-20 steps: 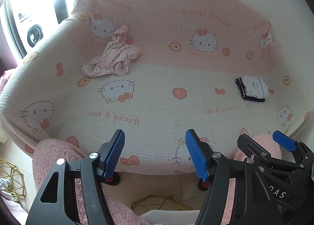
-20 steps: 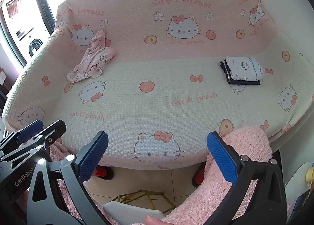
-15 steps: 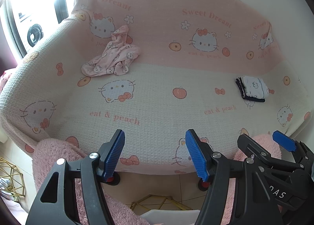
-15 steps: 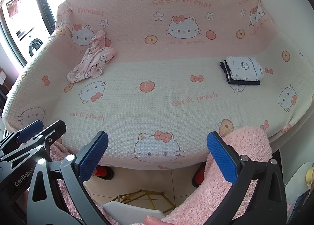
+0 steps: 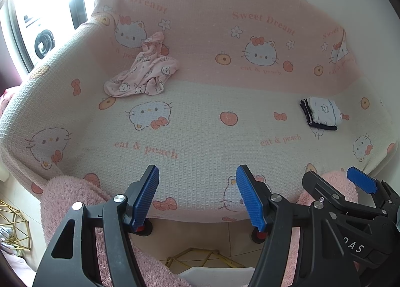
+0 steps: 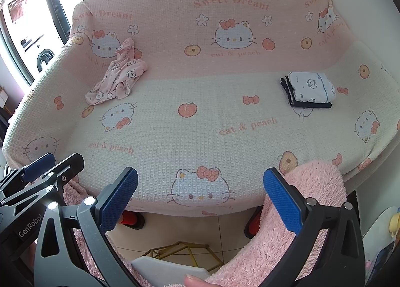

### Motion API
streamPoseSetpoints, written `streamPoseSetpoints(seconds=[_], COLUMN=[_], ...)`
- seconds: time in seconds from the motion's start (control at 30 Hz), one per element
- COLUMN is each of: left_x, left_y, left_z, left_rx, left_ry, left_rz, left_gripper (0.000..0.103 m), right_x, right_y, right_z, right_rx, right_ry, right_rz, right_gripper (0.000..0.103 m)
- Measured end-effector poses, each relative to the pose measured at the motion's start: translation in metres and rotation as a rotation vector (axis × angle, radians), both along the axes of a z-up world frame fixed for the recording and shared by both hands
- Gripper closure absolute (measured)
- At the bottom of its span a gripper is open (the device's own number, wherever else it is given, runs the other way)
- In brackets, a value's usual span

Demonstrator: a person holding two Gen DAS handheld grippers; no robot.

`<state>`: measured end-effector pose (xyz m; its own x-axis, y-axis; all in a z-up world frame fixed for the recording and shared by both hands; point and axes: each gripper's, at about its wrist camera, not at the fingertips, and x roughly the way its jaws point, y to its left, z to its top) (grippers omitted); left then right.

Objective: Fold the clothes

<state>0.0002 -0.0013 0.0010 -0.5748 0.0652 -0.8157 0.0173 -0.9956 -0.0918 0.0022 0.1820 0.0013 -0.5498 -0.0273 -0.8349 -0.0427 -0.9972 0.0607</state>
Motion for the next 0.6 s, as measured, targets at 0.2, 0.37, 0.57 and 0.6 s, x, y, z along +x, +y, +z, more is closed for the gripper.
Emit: streamPoseSetpoints(seconds=[0.2,0.37,0.57,0.6], left_x=[0.001,0.0,-0.019,-0.024], left_y=[0.001,0.001,-0.005,-0.007], left_z=[-0.001,-0.001,0.008,0.011], left_rx=[-0.001,-0.006,-0.031,-0.04], left_ry=[0.001,0.003,0.041,0.052], left_rz=[0.001,0.004,0.015,0.019], left_gripper=[0.037,0.037,0.037,0.037], right_x=[0.001,0.0,-0.017,-0.023], right_y=[0.0,0.0,-0.008,-0.012], right_z=[0.0,-0.001,0.006,0.008], right_rx=[0.001,0.0,0.015,0.028], right_ry=[0.002,-0.001,0.025,0.034], right_rz=[0.001,0.002,0.025,0.036], right_gripper=[0.001,0.001,0.001,0.001])
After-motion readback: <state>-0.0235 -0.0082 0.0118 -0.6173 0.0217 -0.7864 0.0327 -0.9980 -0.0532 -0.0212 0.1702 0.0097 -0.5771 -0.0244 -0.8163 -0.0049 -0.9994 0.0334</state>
